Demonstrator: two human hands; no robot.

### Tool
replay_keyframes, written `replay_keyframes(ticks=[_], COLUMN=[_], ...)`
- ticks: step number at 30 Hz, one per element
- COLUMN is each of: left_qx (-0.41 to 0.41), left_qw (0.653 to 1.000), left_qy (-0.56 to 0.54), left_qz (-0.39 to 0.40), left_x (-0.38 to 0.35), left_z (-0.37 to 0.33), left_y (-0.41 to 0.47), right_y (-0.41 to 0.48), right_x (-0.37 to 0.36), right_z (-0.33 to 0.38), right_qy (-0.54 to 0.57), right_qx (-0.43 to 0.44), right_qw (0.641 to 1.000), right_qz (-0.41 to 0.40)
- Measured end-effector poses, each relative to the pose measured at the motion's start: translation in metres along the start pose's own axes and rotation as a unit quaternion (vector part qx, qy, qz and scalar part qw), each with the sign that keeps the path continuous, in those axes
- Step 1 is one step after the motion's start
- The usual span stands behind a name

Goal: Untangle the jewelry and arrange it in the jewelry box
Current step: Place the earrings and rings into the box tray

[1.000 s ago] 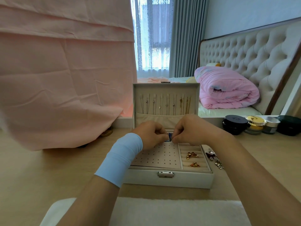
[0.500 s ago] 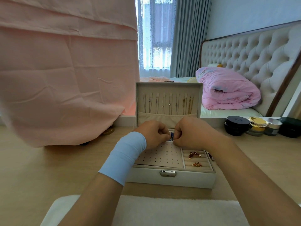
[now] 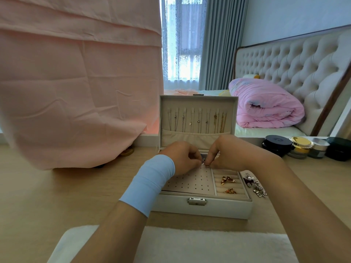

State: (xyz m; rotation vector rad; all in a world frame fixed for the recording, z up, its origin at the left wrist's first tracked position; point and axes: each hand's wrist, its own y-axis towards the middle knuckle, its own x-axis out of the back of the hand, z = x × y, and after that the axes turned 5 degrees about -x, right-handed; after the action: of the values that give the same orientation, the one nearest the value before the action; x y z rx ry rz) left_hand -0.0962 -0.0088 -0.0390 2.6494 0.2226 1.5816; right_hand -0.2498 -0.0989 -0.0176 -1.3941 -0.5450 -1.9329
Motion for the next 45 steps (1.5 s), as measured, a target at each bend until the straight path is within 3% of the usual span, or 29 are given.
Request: replay_keyframes(ticks=[10,17,28,31,38,45], left_qx=[-0.005,-0.003,0.005,0.003,-0.069,-0.071], left_qw=[1.000,0.998,0.999,0.999,0.996,0.988], left_qy=[0.013,0.060,0.033,0.041,0.026,0.133], left_qz=[0.016,-0.017,0.007,-0.015,-0.050,0.032], left_x=[-0.003,-0.014,-0.008,-0.006,-0.020,-0.054], left_z=[-0.003,-0.011,-0.009,-0.014,-0.062,-0.104], left_y=[0.001,0.002,-0.002,-0.004,0.010,0.056], right_y=[0.003,0.005,-0.002,-0.015,-0.039,-0.037], right_x=[-0.002,0.000,0.007,0.021,0.015,-0.006], right_z=[-0.004,-0.012,-0.022,-0.047,-0.104,-0.121], right_qy=[-0.007,0.014,0.042,0.054,0.033,0.085], right_qx=[0.011,0.009,0.014,-0.006,-0.079,-0.093], right_qw=[1.000,1.000,0.999,0.998,0.996,0.992], right_qz=[0.019,0.010,0.011,-0.019,-0.008,0.012])
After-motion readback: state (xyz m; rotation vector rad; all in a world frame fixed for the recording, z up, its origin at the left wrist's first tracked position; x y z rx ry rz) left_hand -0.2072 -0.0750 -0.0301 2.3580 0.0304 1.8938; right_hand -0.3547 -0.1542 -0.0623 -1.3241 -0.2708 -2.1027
